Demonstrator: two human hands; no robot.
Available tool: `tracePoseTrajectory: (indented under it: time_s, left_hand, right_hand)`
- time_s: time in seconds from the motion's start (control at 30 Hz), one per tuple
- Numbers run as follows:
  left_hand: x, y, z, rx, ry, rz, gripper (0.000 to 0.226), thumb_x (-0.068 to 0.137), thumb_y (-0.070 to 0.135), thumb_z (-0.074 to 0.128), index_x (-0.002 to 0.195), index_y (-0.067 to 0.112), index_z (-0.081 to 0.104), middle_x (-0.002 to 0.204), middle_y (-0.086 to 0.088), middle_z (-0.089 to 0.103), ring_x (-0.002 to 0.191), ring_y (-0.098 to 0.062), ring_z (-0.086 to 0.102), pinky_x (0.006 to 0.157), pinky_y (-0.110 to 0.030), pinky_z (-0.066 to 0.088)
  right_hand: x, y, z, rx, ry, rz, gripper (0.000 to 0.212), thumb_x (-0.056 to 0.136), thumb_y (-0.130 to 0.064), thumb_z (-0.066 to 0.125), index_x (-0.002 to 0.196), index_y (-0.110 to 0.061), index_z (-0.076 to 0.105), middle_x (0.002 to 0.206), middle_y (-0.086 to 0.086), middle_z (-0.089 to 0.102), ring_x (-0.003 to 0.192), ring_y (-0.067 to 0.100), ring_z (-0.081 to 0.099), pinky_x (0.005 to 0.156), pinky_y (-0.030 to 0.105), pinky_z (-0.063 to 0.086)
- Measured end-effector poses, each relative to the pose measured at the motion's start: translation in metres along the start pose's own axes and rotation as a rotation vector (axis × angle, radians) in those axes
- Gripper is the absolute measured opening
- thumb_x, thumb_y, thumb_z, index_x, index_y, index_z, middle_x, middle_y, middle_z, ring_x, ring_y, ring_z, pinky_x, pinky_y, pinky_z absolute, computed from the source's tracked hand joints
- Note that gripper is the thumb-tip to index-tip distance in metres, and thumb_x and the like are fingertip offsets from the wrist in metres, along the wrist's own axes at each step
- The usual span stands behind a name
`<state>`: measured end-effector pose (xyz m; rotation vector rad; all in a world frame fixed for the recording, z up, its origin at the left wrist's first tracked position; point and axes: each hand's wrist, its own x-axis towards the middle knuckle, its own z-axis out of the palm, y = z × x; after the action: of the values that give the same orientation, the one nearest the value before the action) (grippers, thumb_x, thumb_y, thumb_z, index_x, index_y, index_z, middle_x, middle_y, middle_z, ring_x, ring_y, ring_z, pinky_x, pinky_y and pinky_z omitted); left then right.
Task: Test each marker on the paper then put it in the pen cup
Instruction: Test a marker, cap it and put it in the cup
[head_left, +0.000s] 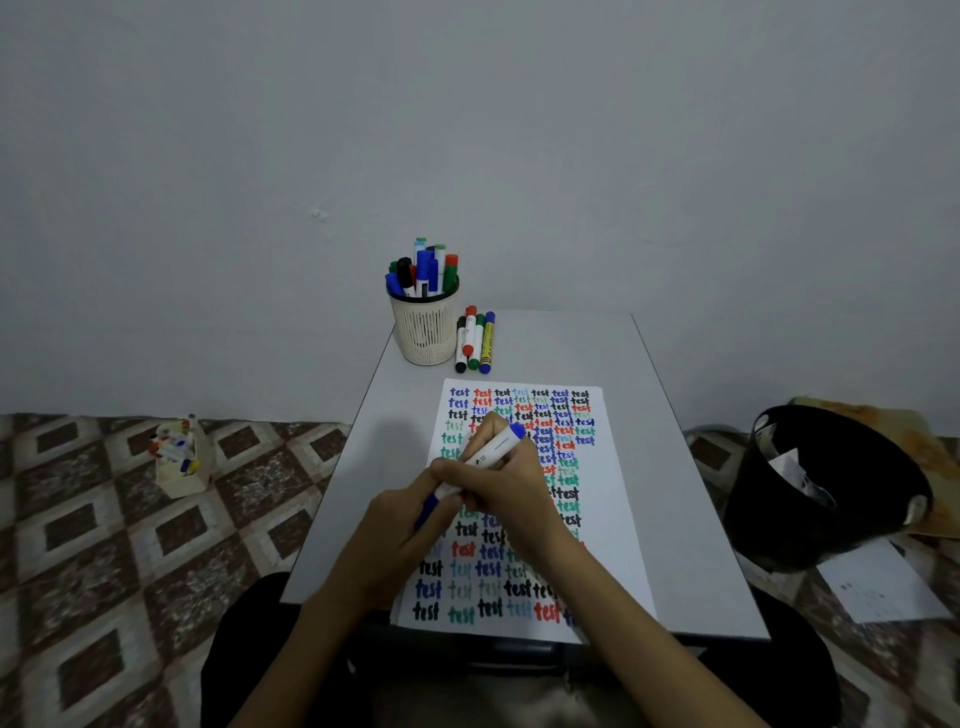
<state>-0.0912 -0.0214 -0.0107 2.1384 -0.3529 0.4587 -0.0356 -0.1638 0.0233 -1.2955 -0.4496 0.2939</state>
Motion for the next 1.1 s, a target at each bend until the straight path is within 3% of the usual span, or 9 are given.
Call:
tracePoseTrajectory:
  time_s: [0.2, 0.27, 0.37, 0.47, 0.53, 0.67, 0.9, 1.0, 1.1]
  left_hand:
    - [-0.001, 0.003, 0.001, 0.074, 0.042, 0.043, 0.037, 0.095, 0.053, 0.032, 0.106, 0.022, 0.05, 0.08, 0.024, 0.054, 0.072, 0.013, 0.058, 0.061, -0.001, 0.041]
    - [-0.001, 0.003, 0.001, 0.07, 0.03, 0.041, 0.036, 0.097, 0.051, 0.031, 0.11, 0.023, 0.049, 0.082, 0.024, 0.055, 0.071, 0.01, 0.059, 0.061, -0.003, 0.042]
    - [-0.001, 0.003, 0.0, 0.065, 0.016, 0.051, 0.032, 0.097, 0.047, 0.033, 0.109, 0.024, 0.052, 0.069, 0.021, 0.056, 0.059, 0.004, 0.059, 0.055, -0.006, 0.041]
    - [-0.001, 0.004, -0.001, 0.028, 0.017, 0.065, 0.037, 0.097, 0.05, 0.032, 0.107, 0.022, 0.054, 0.067, 0.024, 0.059, 0.056, 0.007, 0.058, 0.054, -0.004, 0.041]
    - [-0.001, 0.001, -0.001, 0.02, 0.024, 0.067, 0.031, 0.096, 0.052, 0.033, 0.108, 0.033, 0.054, 0.068, 0.02, 0.062, 0.054, 0.001, 0.06, 0.051, -0.01, 0.044]
    - [-0.002, -0.007, -0.001, 0.001, 0.042, 0.046, 0.022, 0.094, 0.059, 0.034, 0.11, 0.055, 0.049, 0.066, 0.0, 0.065, 0.054, -0.014, 0.063, 0.051, -0.035, 0.052]
    - [-0.001, -0.003, -0.002, 0.049, 0.11, 0.066, 0.034, 0.09, 0.062, 0.04, 0.106, 0.036, 0.053, 0.059, 0.018, 0.057, 0.046, -0.001, 0.053, 0.047, -0.008, 0.039]
    - [-0.002, -0.003, -0.002, 0.152, 0.095, 0.056, 0.031, 0.091, 0.062, 0.039, 0.111, 0.04, 0.049, 0.062, 0.014, 0.058, 0.052, -0.001, 0.057, 0.048, -0.014, 0.046]
    - [-0.001, -0.005, 0.0, 0.285, 0.073, 0.025, 0.034, 0.092, 0.058, 0.038, 0.12, 0.04, 0.044, 0.08, 0.013, 0.059, 0.066, -0.003, 0.06, 0.056, -0.021, 0.052]
  right_hand:
    - [0.0, 0.009, 0.003, -0.077, 0.071, -0.051, 0.037, 0.076, -0.009, 0.078, 0.075, 0.002, 0.043, 0.066, 0.03, 0.048, 0.057, 0.026, 0.045, 0.05, 0.03, 0.04]
    - [-0.001, 0.01, 0.004, -0.057, 0.056, -0.057, 0.037, 0.077, -0.011, 0.078, 0.075, 0.001, 0.042, 0.065, 0.027, 0.047, 0.057, 0.026, 0.043, 0.05, 0.03, 0.04]
    - [-0.003, 0.008, 0.004, -0.016, -0.007, -0.034, 0.032, 0.08, -0.009, 0.075, 0.076, -0.002, 0.044, 0.059, 0.014, 0.041, 0.049, 0.021, 0.038, 0.045, 0.025, 0.036]
    - [-0.003, 0.006, 0.001, -0.008, -0.051, -0.018, 0.028, 0.082, -0.009, 0.074, 0.078, -0.006, 0.047, 0.057, 0.01, 0.043, 0.047, 0.016, 0.04, 0.044, 0.024, 0.036]
    - [-0.002, 0.005, -0.001, 0.003, -0.072, -0.012, 0.027, 0.082, -0.009, 0.074, 0.079, -0.005, 0.047, 0.06, 0.011, 0.046, 0.048, 0.016, 0.042, 0.045, 0.024, 0.037]
    - [-0.001, 0.002, -0.001, 0.004, -0.11, -0.006, 0.027, 0.082, -0.008, 0.074, 0.078, -0.005, 0.047, 0.062, 0.013, 0.048, 0.048, 0.017, 0.043, 0.045, 0.025, 0.037]
    - [0.006, -0.013, -0.008, -0.146, -0.204, -0.065, 0.028, 0.078, -0.003, 0.076, 0.075, 0.003, 0.048, 0.067, 0.004, 0.052, 0.054, 0.016, 0.051, 0.048, 0.025, 0.043]
    - [0.008, -0.016, -0.016, -0.214, -0.191, -0.029, 0.019, 0.08, -0.001, 0.073, 0.079, 0.001, 0.054, 0.07, 0.006, 0.058, 0.055, 0.015, 0.054, 0.047, 0.022, 0.044]
    - [0.014, -0.023, -0.037, -0.038, -0.082, -0.016, 0.005, 0.086, -0.001, 0.064, 0.088, 0.0, 0.06, 0.082, 0.015, 0.068, 0.057, 0.02, 0.061, 0.047, 0.022, 0.05]
